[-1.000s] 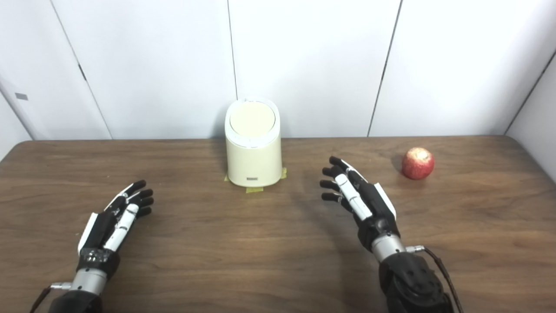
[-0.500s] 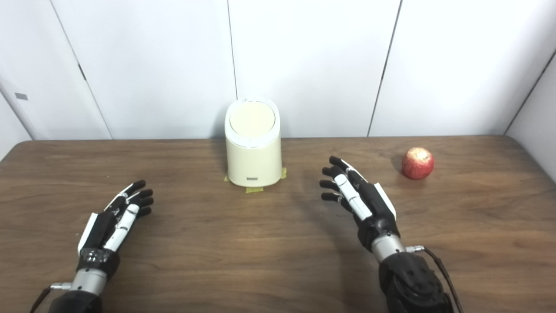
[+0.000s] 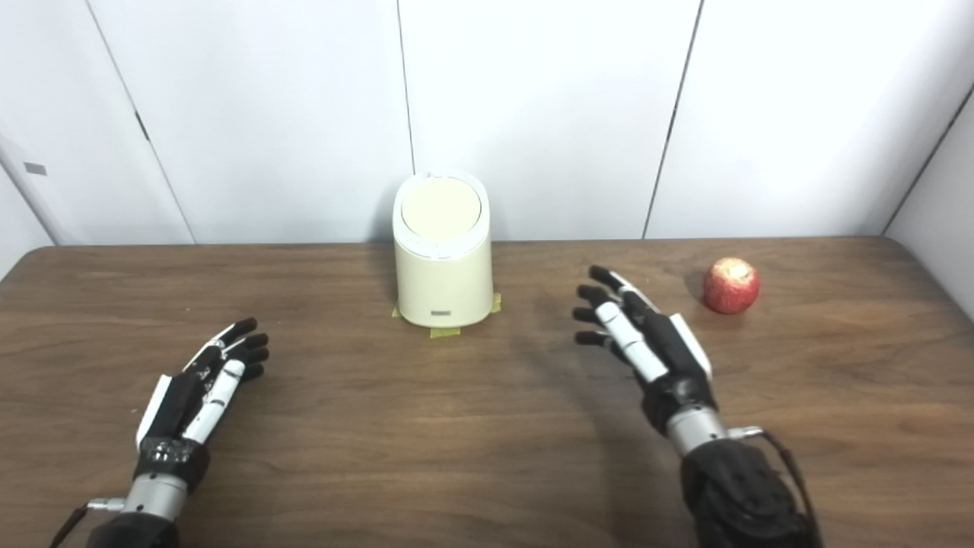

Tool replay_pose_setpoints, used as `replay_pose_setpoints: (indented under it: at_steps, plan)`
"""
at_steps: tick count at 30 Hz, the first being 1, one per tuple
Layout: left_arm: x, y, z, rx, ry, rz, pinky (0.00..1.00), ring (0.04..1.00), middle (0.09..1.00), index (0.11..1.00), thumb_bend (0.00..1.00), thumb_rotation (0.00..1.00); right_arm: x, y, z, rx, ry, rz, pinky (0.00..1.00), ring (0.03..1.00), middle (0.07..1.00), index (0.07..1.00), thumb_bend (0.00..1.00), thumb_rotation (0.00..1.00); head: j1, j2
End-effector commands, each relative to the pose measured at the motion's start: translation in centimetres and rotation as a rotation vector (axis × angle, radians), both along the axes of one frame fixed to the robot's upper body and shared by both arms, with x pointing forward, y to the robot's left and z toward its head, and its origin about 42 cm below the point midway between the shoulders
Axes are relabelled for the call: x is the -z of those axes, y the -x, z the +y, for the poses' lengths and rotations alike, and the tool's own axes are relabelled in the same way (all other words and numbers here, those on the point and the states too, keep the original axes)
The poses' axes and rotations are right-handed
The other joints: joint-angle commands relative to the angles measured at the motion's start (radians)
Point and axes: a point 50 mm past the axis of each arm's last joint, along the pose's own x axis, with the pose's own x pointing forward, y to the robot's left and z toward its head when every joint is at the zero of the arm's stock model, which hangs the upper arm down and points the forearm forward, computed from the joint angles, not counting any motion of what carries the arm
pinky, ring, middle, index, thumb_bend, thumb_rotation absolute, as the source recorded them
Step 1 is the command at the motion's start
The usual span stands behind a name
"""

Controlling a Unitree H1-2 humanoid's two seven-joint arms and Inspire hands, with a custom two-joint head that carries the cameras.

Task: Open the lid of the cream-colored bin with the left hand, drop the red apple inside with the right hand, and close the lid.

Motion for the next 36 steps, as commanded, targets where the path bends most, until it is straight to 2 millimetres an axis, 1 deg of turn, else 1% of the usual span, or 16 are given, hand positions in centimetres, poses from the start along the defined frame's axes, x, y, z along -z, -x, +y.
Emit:
replay_pose_setpoints:
  at_steps: [1, 4, 5, 8, 10, 12, 15, 17, 20, 22, 24, 28, 31, 32, 33, 36]
  plan:
    - [0.1, 0.4, 0.0, -0.002, -0.016, 0.023, 0.82, 0.817, 0.824, 0.869, 0.3, 0.6, -2.7, -0.5, -0.8, 0.001, 0.003, -0.095, 0.72, 0.786, 0.842, 0.864, 0.52, 0.61, -0.008, 0.0]
    - [0.1, 0.4, -0.1, -0.004, -0.012, 0.023, 0.81, 0.81, 0.82, 0.864, 0.31, 0.61, -3.4, -0.8, -2.0, 0.022, 0.006, -0.11, 0.74, 0.799, 0.852, 0.871, 0.5, 0.56, -0.021, -0.001]
    - [0.1, 0.4, -0.1, -0.006, -0.008, 0.024, 0.81, 0.812, 0.821, 0.865, 0.31, 0.61, -3.6, -0.9, -2.6, 0.039, 0.016, -0.114, 0.73, 0.8, 0.852, 0.869, 0.49, 0.5, -0.021, -0.001]
    - [0.1, 0.4, -0.1, -0.005, -0.008, 0.023, 0.82, 0.818, 0.826, 0.87, 0.31, 0.61, -4.1, -1.3, -4.2, 0.064, 0.043, -0.119, 0.71, 0.798, 0.848, 0.88, 0.52, 0.38, -0.037, -0.006]
    - [0.1, 0.4, -0.2, -0.007, -0.015, 0.021, 0.82, 0.82, 0.827, 0.869, 0.3, 0.6, -4.4, -1.4, -4.9, 0.07, 0.055, -0.122, 0.68, 0.788, 0.841, 0.876, 0.54, 0.33, -0.034, -0.007]
    - [0.1, 0.4, -0.2, -0.014, -0.021, 0.024, 0.82, 0.813, 0.817, 0.857, 0.31, 0.6, -4.5, -1.4, -5.3, 0.072, 0.062, -0.124, 0.64, 0.788, 0.846, 0.876, 0.52, 0.31, -0.034, -0.007]
    - [0.1, 0.6, -0.3, -0.016, -0.017, 0.028, 0.83, 0.814, 0.814, 0.854, 0.31, 0.61, -4.4, -1.3, -5.5, 0.075, 0.064, -0.119, 0.63, 0.791, 0.851, 0.883, 0.5, 0.31, -0.033, -0.009]
    - [0.1, 0.6, -0.2, -0.016, -0.005, 0.024, 0.82, 0.811, 0.819, 0.862, 0.3, 0.6, -4.2, -1.1, -5.5, 0.077, 0.058, -0.116, 0.64, 0.79, 0.85, 0.88, 0.49, 0.28, -0.038, -0.01]
    - [0.1, 0.7, 0.1, -0.019, 0.04, 0.017, 0.83, 0.82, 0.829, 0.868, 0.29, 0.59, -3.9, -1.0, -5.4, 0.083, 0.057, -0.108, 0.65, 0.795, 0.85, 0.88, 0.5, 0.28, -0.048, -0.009]
    - [-0.1, 0.7, 0.2, -0.023, 0.061, 0.013, 0.84, 0.826, 0.833, 0.871, 0.35, 0.61, -3.9, -1.0, -5.2, 0.086, 0.058, -0.111, 0.64, 0.789, 0.847, 0.877, 0.5, 0.29, -0.052, -0.009]
    - [-0.6, 0.5, 0.3, -0.019, 0.085, 0.002, 0.87, 0.843, 0.844, 0.882, 0.37, 0.6, -4.1, -1.1, -5.1, 0.084, 0.057, -0.116, 0.65, 0.789, 0.848, 0.88, 0.49, 0.3, -0.054, -0.008]
    - [-2.3, -0.2, 0.2, 0.004, 0.104, -0.033, 0.87, 0.853, 0.846, 0.892, 0.37, 0.6, -4.5, -1.4, -4.9, 0.085, 0.061, -0.128, 0.65, 0.786, 0.844, 0.877, 0.5, 0.32, -0.05, -0.01]
    - [-3.7, -0.8, 0.2, 0.012, 0.105, -0.057, 0.86, 0.85, 0.845, 0.891, 0.42, 0.59, -4.4, -1.6, -4.7, 0.084, 0.058, -0.129, 0.68, 0.791, 0.846, 0.874, 0.51, 0.33, -0.045, -0.014]
    - [-4.4, -1.2, 0.2, 0.02, 0.107, -0.074, 0.84, 0.843, 0.839, 0.885, 0.43, 0.59, -4.4, -1.7, -4.7, 0.084, 0.057, -0.128, 0.69, 0.791, 0.846, 0.874, 0.51, 0.34, -0.044, -0.015]
    - [-5.2, -1.6, 0.2, 0.027, 0.094, -0.087, 0.85, 0.843, 0.835, 0.881, 0.42, 0.59, -4.5, -1.7, -4.5, 0.084, 0.056, -0.131, 0.69, 0.79, 0.847, 0.875, 0.5, 0.34, -0.044, -0.015]
    - [-7.4, -2.6, 0.1, 0.054, 0.071, -0.11, 0.83, 0.845, 0.834, 0.877, 0.43, 0.64, -4.5, -1.5, -4.2, 0.087, 0.049, -0.136, 0.68, 0.789, 0.845, 0.873, 0.5, 0.35, -0.04, -0.015]
